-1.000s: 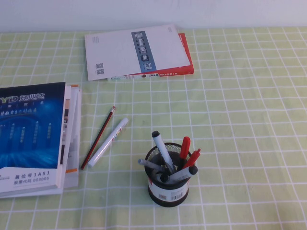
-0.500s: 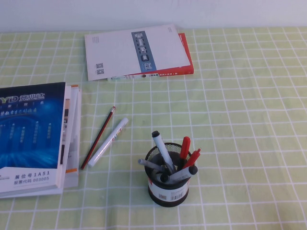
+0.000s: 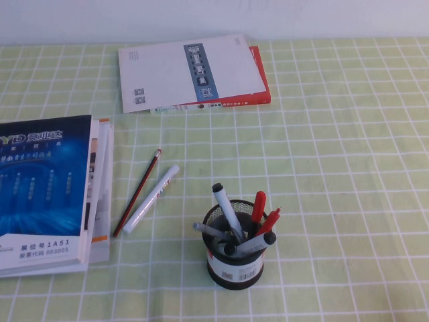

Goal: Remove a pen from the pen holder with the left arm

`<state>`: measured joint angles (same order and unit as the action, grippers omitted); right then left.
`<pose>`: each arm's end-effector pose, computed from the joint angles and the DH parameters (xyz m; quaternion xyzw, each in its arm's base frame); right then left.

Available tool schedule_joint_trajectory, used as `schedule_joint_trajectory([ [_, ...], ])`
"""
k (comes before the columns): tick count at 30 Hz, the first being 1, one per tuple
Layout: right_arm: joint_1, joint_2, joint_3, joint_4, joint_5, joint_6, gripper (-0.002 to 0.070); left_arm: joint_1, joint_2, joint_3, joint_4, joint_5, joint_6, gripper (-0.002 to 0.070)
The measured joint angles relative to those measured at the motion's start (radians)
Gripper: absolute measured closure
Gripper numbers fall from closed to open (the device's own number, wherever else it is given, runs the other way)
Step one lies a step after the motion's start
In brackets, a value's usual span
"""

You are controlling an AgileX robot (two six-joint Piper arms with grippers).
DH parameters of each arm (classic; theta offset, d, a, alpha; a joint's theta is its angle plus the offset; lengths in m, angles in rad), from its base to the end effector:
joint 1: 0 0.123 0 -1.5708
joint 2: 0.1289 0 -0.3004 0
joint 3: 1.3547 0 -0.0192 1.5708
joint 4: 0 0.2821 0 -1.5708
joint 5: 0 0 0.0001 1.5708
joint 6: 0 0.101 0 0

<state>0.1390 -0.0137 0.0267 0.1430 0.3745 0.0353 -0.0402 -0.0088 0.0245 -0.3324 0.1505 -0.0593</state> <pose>0.0764 0.0160 0.1680 -0.0037 0.8038 0.1118 0.5843 0.0821 -0.0083 0.1911 -0.1102 0.7233 -0.1623 0.6620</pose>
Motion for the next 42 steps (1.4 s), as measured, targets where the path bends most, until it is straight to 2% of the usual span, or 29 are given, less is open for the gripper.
schedule_joint_trajectory([
  [9,0.0,0.0,0.0,0.0,0.0,0.0,0.0691,0.0,0.009,-0.056,-0.014,0.018,0.0,0.0675],
  [19,0.0,0.0,0.0,0.0,0.0,0.0,0.0691,0.0,0.349,-0.384,-0.017,0.222,0.034,0.0675],
  [25,0.0,0.0,0.0,0.0,0.0,0.0,0.0691,0.0,0.541,-0.531,-0.11,0.307,0.245,0.0675],
  [34,0.0,0.0,0.0,0.0,0.0,0.0,0.0691,-0.017,0.835,-0.615,-0.55,0.331,0.776,0.0675],
  [38,0.0,0.0,0.0,0.0,0.0,0.0,0.0691,-0.12,0.964,-0.62,-0.713,0.278,0.957,0.0675],
  [42,0.0,0.0,0.0,0.0,0.0,0.0,0.0691,-0.287,1.072,-0.62,-0.759,0.185,1.01,0.0675],
])
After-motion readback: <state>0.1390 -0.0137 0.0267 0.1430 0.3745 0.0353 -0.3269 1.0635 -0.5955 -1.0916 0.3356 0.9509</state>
